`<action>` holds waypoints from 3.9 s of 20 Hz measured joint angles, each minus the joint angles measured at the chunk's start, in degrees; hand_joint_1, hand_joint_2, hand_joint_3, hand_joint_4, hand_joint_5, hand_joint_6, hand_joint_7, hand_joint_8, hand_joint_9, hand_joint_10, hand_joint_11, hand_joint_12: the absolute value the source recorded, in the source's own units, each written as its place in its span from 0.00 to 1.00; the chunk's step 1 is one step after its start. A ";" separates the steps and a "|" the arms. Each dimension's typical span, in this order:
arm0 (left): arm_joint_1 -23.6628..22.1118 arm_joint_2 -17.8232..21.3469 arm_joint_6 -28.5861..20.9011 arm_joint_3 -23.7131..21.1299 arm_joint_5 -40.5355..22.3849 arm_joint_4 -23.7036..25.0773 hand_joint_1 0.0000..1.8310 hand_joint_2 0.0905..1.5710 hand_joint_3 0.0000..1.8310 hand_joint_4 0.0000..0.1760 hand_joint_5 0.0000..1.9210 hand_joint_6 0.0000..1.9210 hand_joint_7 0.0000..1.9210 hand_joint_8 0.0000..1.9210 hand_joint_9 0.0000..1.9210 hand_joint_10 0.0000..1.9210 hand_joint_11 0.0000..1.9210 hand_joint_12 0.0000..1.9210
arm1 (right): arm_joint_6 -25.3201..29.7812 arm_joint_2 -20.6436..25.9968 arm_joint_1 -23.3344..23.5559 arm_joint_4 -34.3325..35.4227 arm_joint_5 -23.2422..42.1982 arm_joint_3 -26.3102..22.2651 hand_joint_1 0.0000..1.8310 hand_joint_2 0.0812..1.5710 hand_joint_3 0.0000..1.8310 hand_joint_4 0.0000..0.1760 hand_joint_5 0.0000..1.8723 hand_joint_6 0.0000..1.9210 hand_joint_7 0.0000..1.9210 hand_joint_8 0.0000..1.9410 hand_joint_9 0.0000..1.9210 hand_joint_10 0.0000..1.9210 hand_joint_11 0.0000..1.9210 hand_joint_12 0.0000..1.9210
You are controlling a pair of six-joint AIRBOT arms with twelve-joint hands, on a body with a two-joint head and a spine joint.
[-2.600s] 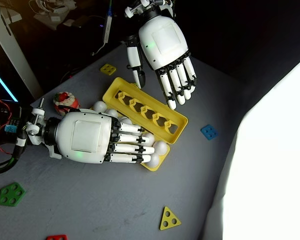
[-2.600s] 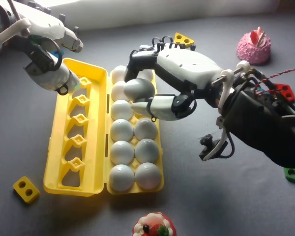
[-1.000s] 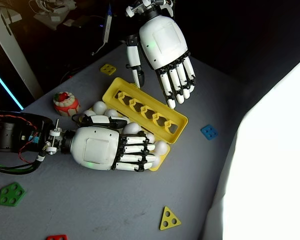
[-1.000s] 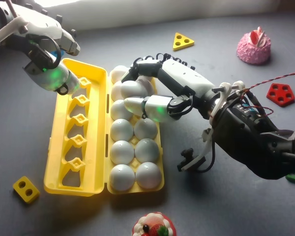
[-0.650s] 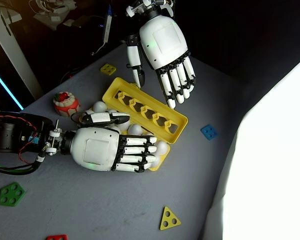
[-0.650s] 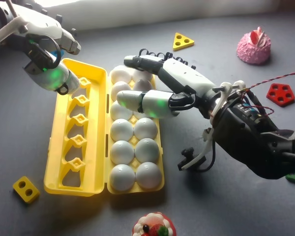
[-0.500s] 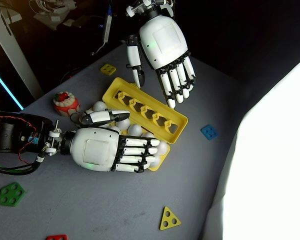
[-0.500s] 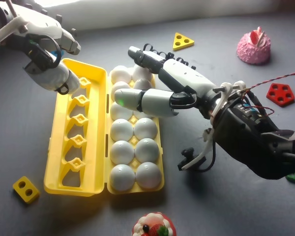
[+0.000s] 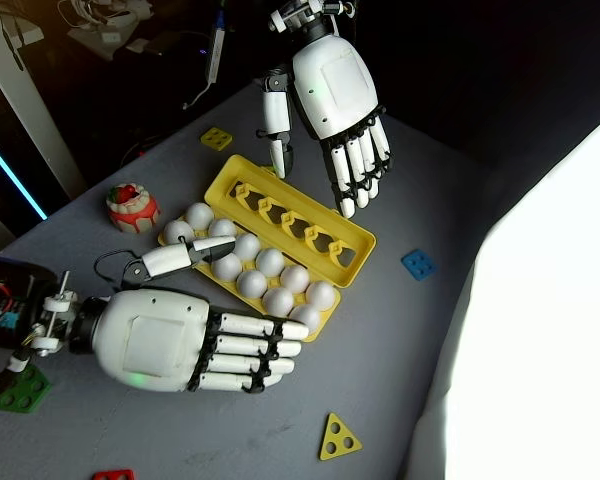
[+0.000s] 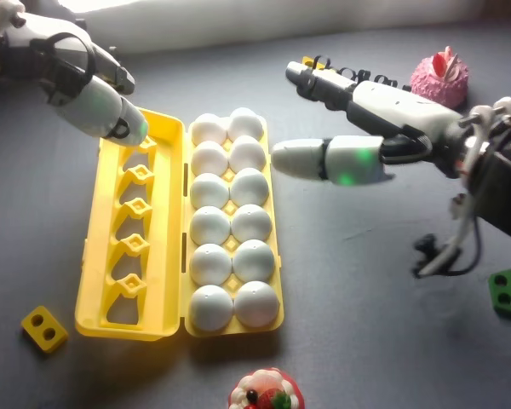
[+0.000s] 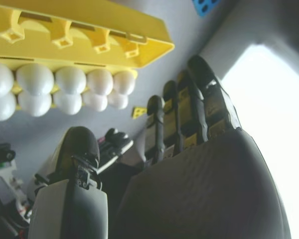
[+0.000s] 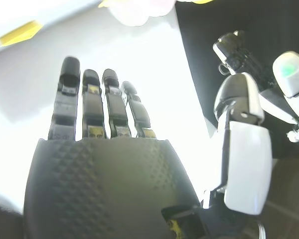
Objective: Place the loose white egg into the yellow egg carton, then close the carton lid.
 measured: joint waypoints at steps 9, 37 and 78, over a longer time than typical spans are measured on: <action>-0.02 0.00 -13.60 1.66 5.03 -0.63 0.21 0.82 0.00 0.14 0.09 0.00 0.10 0.00 0.10 0.00 0.00 0.36 | -9.81 16.83 3.32 -6.86 -13.00 -10.38 0.09 0.74 0.00 0.00 0.33 0.08 0.37 0.01 0.19 0.38 0.00 0.80; 10.10 0.00 -47.28 4.79 5.70 -6.43 0.19 0.82 0.00 0.00 0.19 0.00 0.22 0.00 0.20 0.01 0.00 0.54 | -33.29 29.33 15.89 -7.54 -29.07 -18.71 0.10 0.74 0.00 0.00 0.30 0.10 0.35 0.00 0.14 0.44 0.00 0.81; 8.66 -1.29 -62.93 0.61 -3.82 -7.80 0.19 0.82 0.00 0.00 0.19 0.00 0.21 0.00 0.21 0.00 0.00 0.53 | -34.60 29.22 15.89 -7.52 -27.74 -18.69 0.10 0.74 0.00 0.00 0.28 0.14 0.34 0.00 0.12 0.45 0.00 0.81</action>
